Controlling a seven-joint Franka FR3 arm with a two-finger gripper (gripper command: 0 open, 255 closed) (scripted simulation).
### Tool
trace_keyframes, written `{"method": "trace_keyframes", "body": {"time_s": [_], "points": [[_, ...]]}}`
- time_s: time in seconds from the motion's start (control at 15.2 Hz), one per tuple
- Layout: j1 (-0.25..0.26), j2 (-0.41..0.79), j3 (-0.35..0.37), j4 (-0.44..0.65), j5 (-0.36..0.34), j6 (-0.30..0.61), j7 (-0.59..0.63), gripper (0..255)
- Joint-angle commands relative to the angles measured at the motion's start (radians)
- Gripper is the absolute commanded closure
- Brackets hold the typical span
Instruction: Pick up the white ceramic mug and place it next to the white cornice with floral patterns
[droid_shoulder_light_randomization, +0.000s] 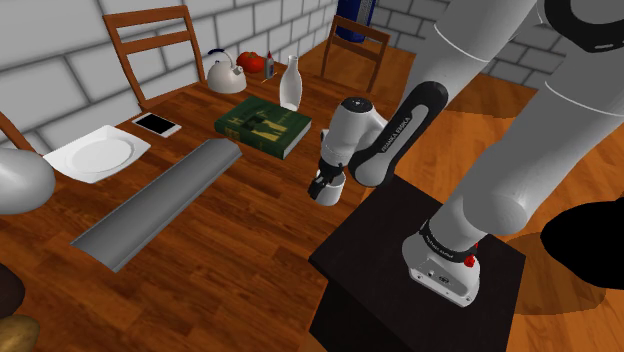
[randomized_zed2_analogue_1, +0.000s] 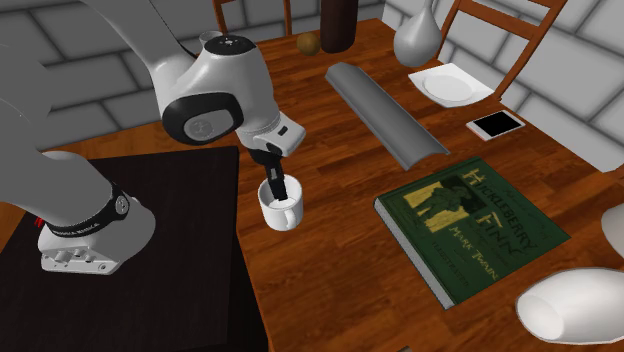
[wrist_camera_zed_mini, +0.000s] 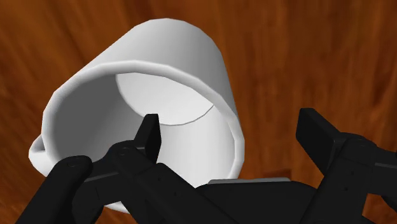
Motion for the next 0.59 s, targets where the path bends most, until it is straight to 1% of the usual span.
{"method": "trace_keyframes", "body": {"time_s": [0.0,0.26,0.33,0.53], "points": [[0.0,0.004,-0.001,0.0,-0.006,0.003,0.004,0],[0.0,0.003,-0.001,0.0,-0.005,0.003,0.004,0],[0.0,0.003,-0.001,0.0,-0.005,0.003,0.004,255],[0.0,0.003,-0.001,0.0,-0.005,0.003,0.004,255]]}}
